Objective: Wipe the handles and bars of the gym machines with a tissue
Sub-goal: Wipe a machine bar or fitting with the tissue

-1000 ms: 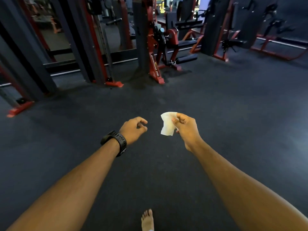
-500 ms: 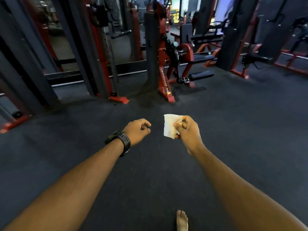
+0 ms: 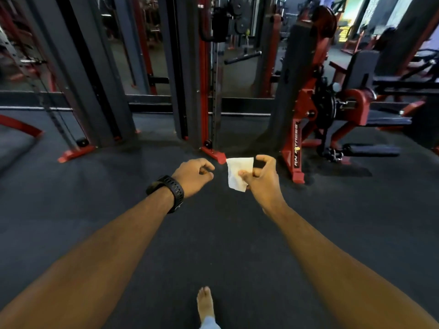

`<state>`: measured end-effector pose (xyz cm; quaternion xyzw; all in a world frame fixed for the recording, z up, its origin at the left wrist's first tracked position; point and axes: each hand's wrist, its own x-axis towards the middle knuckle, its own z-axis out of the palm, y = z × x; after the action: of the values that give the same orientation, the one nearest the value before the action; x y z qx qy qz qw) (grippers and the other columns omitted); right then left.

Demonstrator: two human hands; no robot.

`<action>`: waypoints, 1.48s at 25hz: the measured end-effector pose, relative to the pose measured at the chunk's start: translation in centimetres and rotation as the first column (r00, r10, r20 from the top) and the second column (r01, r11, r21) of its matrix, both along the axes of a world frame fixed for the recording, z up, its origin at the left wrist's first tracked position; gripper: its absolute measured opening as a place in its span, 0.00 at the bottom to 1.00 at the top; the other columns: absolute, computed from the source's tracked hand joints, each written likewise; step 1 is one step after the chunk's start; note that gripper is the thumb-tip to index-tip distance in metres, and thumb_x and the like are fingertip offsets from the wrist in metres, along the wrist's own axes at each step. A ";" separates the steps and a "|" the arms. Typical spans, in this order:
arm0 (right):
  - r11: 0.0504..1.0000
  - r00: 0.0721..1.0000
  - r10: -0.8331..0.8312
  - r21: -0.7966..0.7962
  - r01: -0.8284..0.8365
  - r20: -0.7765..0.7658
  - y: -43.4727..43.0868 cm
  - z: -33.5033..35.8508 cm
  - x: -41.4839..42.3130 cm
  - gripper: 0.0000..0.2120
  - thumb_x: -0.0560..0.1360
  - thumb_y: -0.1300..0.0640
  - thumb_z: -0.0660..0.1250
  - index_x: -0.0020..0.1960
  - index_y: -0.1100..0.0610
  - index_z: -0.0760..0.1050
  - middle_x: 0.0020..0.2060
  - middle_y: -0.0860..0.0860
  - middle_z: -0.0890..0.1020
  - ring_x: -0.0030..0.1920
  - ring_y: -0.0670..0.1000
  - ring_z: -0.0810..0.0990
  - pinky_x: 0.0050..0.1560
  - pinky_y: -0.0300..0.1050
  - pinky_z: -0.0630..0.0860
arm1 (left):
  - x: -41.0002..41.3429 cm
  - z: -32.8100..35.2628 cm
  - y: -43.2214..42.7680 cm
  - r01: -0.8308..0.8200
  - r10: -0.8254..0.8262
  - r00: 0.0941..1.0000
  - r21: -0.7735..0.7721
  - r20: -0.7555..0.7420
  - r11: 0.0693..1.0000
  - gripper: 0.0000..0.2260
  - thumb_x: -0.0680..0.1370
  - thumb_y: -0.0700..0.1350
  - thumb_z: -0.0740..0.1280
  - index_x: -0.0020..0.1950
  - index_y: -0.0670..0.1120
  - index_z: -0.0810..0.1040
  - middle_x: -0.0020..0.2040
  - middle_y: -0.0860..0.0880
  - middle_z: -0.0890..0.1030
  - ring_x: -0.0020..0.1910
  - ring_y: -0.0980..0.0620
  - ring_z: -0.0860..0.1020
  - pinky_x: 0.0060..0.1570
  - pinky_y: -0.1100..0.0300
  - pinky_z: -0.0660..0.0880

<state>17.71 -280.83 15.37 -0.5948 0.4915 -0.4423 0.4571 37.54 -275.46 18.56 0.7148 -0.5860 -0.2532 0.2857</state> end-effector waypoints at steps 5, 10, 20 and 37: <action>1.000 0.997 -0.007 -0.008 0.007 0.078 -15.2 1.1 6.9 0.11 0.80 0.63 0.65 0.49 0.48 0.80 0.48 0.49 0.84 0.48 0.47 0.83 0.38 0.42 0.81 | 6.6 0.6 -14.9 0.010 -0.010 1.000 -0.030 -0.015 0.999 0.06 0.80 0.47 0.67 0.56 0.53 0.79 0.48 0.56 0.79 0.49 0.56 0.78 0.46 0.64 0.71; 0.999 0.982 -0.036 0.028 0.032 0.187 -29.0 2.7 12.4 0.12 0.78 0.68 0.65 0.50 0.55 0.84 0.48 0.52 0.85 0.46 0.49 0.84 0.39 0.41 0.79 | 12.0 2.6 -29.1 0.012 -0.014 1.000 -0.088 -0.020 0.996 0.06 0.80 0.45 0.67 0.55 0.52 0.79 0.44 0.59 0.79 0.46 0.59 0.78 0.42 0.69 0.69; 0.990 0.919 -0.123 0.109 0.089 0.375 -60.1 1.8 19.9 0.05 0.78 0.60 0.70 0.52 0.56 0.84 0.51 0.50 0.84 0.55 0.50 0.84 0.55 0.45 0.81 | 19.1 1.9 -61.6 -0.002 0.010 0.999 -0.169 0.050 0.986 0.04 0.79 0.47 0.68 0.53 0.53 0.80 0.46 0.57 0.81 0.50 0.56 0.80 0.52 0.60 0.76; 0.913 0.948 -0.272 -0.356 0.199 -0.167 -101.7 0.6 31.8 0.08 0.77 0.58 0.71 0.56 0.55 0.79 0.49 0.46 0.83 0.49 0.41 0.81 0.54 0.39 0.79 | 26.7 -2.3 -103.7 -0.006 0.034 0.998 -0.460 0.053 0.888 0.20 0.74 0.45 0.74 0.66 0.44 0.79 0.59 0.46 0.79 0.53 0.50 0.80 0.53 0.54 0.79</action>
<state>49.55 -382.51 15.97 -0.6435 0.5237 -0.5053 0.2373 64.20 -379.15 16.29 0.6401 -0.6301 -0.0831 0.4317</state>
